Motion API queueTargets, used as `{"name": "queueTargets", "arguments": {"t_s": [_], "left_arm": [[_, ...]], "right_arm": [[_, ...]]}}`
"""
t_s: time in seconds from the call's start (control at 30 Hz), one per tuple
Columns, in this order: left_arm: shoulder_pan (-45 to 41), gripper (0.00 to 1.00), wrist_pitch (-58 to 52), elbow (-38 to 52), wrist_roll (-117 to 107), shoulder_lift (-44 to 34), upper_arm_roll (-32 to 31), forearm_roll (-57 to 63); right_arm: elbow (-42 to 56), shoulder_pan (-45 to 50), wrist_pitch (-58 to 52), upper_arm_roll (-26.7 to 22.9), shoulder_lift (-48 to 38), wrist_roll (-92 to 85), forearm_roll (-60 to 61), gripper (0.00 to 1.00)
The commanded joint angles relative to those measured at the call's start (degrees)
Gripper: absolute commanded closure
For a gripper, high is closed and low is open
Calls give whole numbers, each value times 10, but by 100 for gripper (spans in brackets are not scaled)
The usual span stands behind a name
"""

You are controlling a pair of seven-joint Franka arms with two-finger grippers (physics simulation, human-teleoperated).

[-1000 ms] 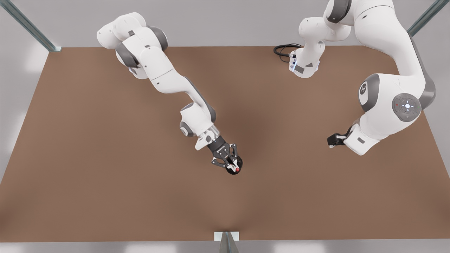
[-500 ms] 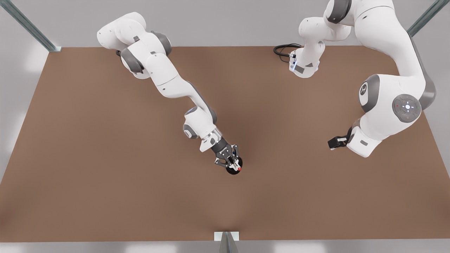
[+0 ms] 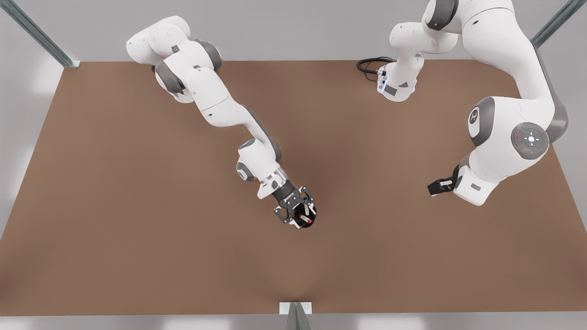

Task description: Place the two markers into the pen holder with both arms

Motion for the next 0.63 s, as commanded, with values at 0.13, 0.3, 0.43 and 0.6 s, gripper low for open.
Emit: {"name": "queueTargets", "arguments": {"t_s": [0.13, 0.3, 0.43, 0.6], "left_arm": [[-9, 0, -26, -2, 71, -11, -1, -9], [-4, 0, -34, -1, 150, -24, 1, -2], [-2, 0, -34, -1, 150, -24, 1, -2], [-2, 0, -35, -1, 150, -24, 1, -2]], "right_arm": [[-105, -167, -699, 9, -389, -51, 6, 0], [-31, -274, -1063, -26, -374, -132, 128, 0], [-27, -387, -1080, 105, -362, -120, 96, 4], [-30, -396, -1019, 97, -373, -124, 97, 0]]}}
